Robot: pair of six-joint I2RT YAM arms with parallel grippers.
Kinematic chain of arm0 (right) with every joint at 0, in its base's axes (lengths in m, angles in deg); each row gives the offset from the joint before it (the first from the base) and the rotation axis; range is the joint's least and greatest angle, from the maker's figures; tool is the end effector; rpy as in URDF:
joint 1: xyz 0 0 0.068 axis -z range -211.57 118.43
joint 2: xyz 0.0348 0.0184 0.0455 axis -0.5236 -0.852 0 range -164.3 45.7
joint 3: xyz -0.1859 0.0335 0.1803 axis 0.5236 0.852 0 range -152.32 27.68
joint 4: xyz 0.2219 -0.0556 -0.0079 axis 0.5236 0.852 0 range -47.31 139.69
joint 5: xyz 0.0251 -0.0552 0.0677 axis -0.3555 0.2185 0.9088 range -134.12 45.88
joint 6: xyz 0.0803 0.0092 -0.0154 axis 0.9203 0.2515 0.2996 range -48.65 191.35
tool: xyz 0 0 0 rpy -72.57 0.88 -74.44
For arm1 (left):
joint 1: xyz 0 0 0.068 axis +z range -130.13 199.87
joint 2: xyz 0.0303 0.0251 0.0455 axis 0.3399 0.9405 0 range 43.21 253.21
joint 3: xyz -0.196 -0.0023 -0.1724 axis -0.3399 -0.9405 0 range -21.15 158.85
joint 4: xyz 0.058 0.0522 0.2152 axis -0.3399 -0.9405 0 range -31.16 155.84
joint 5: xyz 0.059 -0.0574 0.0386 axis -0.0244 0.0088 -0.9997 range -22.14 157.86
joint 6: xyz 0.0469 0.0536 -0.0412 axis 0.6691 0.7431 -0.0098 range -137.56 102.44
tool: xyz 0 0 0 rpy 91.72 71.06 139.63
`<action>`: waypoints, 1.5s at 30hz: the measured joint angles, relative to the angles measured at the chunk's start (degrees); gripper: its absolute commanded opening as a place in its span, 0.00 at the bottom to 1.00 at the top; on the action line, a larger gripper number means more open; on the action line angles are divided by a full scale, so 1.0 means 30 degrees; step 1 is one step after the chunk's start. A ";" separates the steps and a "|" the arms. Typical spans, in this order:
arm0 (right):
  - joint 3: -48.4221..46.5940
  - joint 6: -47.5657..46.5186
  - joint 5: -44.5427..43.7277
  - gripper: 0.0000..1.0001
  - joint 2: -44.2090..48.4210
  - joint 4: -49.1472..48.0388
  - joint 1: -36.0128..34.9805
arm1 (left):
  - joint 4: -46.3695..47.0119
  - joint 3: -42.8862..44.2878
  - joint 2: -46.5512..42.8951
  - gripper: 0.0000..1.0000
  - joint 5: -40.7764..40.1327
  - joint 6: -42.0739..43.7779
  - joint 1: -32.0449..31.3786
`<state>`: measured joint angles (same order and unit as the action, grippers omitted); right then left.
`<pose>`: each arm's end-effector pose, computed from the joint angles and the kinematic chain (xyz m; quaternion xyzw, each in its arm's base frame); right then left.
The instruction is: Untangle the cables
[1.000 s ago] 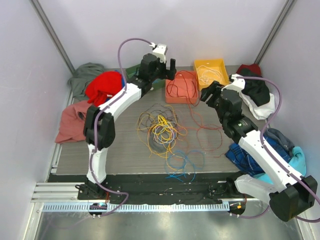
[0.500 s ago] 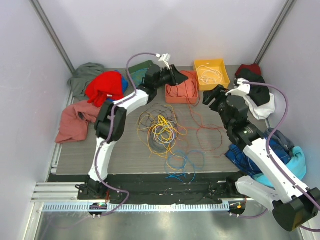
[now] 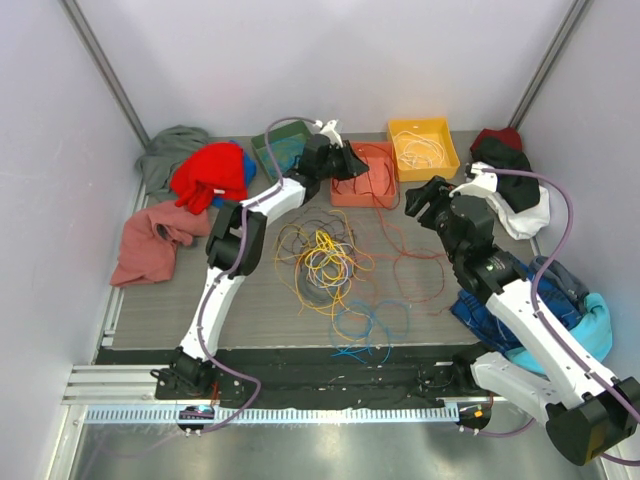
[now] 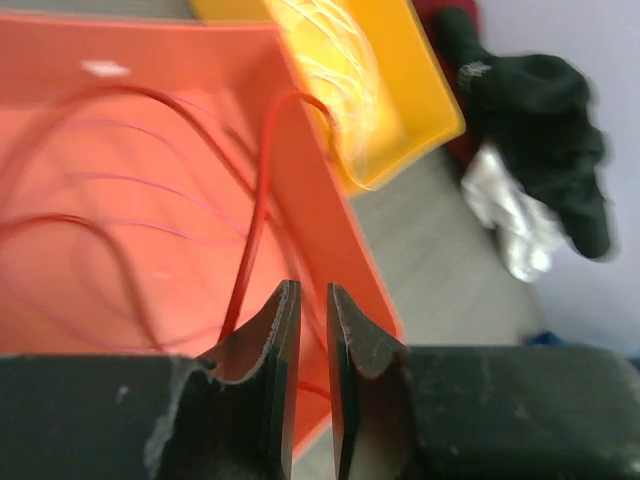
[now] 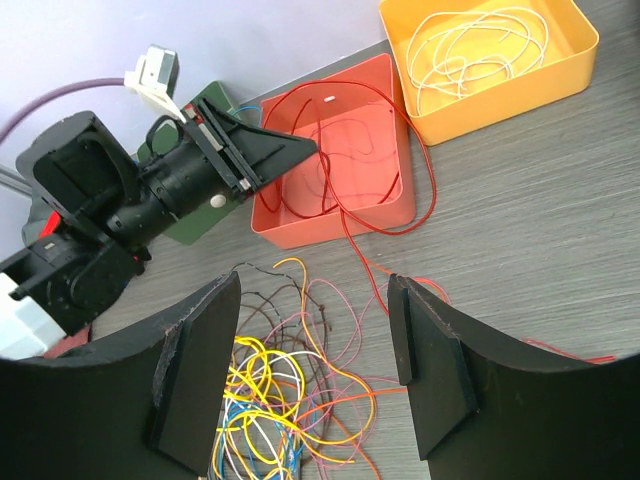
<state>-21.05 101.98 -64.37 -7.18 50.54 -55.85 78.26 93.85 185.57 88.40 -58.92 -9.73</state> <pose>0.2105 0.0678 0.3296 0.1528 0.7578 0.1644 0.6127 0.4829 -0.3032 0.1877 0.0280 0.7874 -0.4630 0.4060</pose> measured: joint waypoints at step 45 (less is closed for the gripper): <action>0.0641 0.0058 -0.0073 0.68 0.1712 0.0415 0.0000 | 0.2120 -1.4207 -0.8859 0.99 -0.7031 -0.2018 -0.3723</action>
<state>-19.13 102.16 -64.59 -2.04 51.79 -55.85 84.62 51.23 158.99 67.31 -64.98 -20.90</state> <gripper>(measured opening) 0.683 0.996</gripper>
